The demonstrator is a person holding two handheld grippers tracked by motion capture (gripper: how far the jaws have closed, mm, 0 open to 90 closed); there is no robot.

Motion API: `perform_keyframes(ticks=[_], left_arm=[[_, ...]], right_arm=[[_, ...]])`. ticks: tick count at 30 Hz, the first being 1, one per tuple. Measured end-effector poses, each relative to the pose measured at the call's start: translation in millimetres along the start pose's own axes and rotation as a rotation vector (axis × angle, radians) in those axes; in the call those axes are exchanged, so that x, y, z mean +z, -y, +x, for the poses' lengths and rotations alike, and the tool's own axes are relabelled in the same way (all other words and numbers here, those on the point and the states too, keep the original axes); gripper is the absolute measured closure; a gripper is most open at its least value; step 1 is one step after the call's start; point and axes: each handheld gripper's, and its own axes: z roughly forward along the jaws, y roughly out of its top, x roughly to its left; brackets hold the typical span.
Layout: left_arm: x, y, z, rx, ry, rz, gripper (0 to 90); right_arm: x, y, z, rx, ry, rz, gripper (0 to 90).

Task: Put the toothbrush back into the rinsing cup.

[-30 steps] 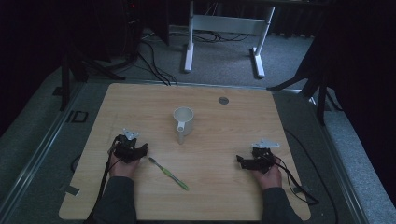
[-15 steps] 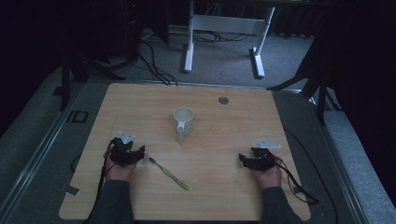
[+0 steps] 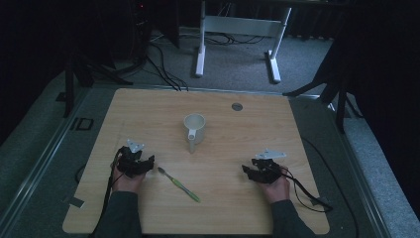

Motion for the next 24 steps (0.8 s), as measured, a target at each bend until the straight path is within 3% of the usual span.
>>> perform_keyframes(ticks=[15, 16, 24], left_arm=[[-4.1, 0.1, -2.1, 0.008, 0.001, -0.009, 39.1], [-4.8, 0.0, -1.7, 0.011, 0.003, -0.009, 39.0], [-9.2, -0.2, -2.4, 0.014, 0.003, -0.025, 39.0]], right_arm=[[9.5, -26.5, 46.0, -0.095, -0.082, 0.011, 48.9], [13.4, -34.4, 56.4, -0.111, -0.102, 0.010, 48.8], [25.1, -56.4, 88.4, -0.131, -0.180, -0.005, 49.2]])
